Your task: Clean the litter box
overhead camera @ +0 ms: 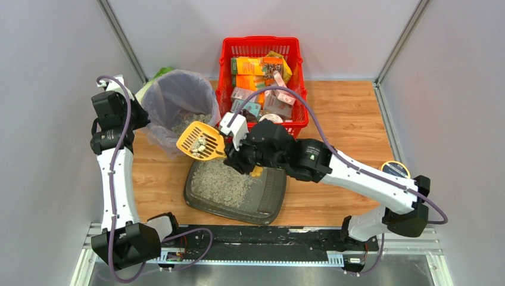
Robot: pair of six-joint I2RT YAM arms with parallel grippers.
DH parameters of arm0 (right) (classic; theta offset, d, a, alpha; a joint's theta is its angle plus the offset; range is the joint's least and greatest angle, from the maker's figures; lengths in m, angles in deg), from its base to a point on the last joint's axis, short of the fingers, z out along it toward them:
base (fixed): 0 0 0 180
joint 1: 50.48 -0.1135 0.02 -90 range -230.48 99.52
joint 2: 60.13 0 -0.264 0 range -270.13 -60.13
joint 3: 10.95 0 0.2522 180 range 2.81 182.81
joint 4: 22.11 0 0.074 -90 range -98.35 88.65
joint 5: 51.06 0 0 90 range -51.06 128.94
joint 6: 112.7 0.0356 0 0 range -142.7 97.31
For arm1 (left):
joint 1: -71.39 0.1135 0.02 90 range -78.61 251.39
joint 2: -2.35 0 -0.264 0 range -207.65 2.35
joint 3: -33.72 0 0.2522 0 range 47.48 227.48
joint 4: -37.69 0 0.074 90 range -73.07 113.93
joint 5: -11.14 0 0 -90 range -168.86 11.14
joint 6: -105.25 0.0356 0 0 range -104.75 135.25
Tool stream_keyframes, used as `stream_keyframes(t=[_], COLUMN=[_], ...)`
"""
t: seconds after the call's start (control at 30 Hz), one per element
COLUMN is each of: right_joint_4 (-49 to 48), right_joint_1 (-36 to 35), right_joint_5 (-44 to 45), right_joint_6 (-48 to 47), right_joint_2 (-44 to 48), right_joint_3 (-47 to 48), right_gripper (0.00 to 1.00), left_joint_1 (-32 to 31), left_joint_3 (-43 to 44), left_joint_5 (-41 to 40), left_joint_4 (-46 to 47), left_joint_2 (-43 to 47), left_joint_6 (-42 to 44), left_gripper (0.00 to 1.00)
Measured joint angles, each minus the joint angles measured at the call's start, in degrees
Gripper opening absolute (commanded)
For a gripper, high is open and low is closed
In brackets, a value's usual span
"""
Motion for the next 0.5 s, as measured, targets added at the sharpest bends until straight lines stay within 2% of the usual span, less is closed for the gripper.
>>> stream_keyframes(t=[0.3, 0.5], right_joint_4=[-1.4, -7.6], right_joint_1=[5.6, 12.9], right_joint_5=[-11.3, -23.8], right_joint_6=[2.7, 14.9], right_joint_2=[-11.2, -15.5], right_joint_3=[10.5, 12.9], right_gripper=[0.00, 0.00], left_joint_1=[0.0, 0.0], left_joint_3=[-0.1, -0.1], left_joint_5=[0.1, 0.1], left_joint_4=[0.2, 0.2], left_joint_2=[0.0, 0.0], left_joint_6=[0.0, 0.0], left_gripper=[0.00, 0.00])
